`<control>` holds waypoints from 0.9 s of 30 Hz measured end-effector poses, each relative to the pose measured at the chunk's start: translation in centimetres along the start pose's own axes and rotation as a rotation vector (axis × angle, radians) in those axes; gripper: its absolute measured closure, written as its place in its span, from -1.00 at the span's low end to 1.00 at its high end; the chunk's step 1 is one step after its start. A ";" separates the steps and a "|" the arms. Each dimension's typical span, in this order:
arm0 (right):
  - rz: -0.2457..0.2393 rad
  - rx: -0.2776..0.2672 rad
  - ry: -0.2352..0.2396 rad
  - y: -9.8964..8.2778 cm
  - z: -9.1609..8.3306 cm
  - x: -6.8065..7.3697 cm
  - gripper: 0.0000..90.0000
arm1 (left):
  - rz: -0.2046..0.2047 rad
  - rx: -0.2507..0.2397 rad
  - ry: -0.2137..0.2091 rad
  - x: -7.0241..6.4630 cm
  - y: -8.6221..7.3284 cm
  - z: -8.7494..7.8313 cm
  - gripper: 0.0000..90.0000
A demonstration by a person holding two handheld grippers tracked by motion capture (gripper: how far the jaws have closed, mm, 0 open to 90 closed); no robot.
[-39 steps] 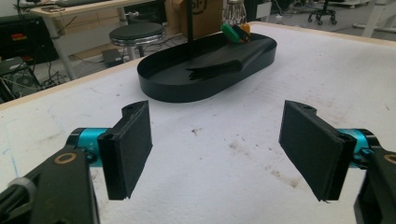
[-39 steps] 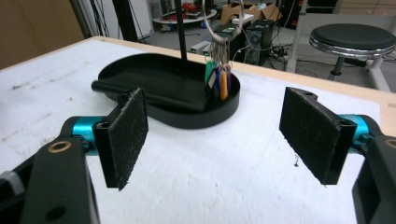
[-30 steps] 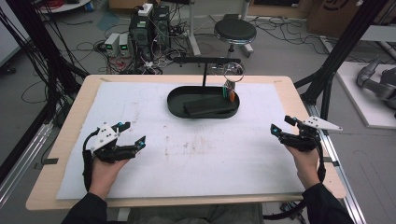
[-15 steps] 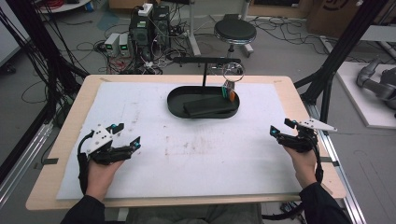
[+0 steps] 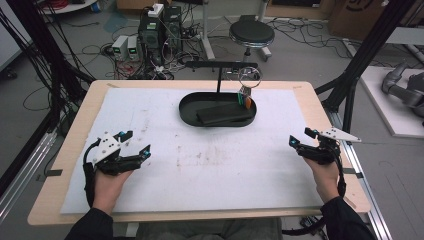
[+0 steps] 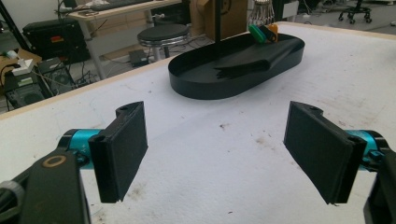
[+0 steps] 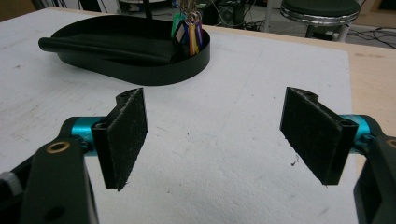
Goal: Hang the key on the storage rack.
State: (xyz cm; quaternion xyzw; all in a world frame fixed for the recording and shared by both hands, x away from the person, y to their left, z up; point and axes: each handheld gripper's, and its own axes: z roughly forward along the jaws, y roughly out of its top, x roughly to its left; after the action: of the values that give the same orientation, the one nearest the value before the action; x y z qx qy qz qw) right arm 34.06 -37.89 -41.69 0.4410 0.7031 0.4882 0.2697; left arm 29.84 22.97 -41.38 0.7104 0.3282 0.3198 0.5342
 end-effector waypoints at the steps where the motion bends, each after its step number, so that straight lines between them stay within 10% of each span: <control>1: 0.008 0.001 -0.001 0.0 -0.1 0.0 -0.48 | -0.002 0.000 -0.002 0.0 0.0 0.0 -0.52; 27: 0.005 0.011 0.001 -0.1 0.3 -0.2 -0.49 | -0.015 -0.015 0.011 0.3 0.1 -0.9 -0.52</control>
State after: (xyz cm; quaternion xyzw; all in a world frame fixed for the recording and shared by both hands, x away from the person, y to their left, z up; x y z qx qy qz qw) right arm 34.36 -37.95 -41.88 0.4439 0.7049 0.4853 0.2656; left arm 29.32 23.67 -41.06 0.7021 0.3339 0.3224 0.5401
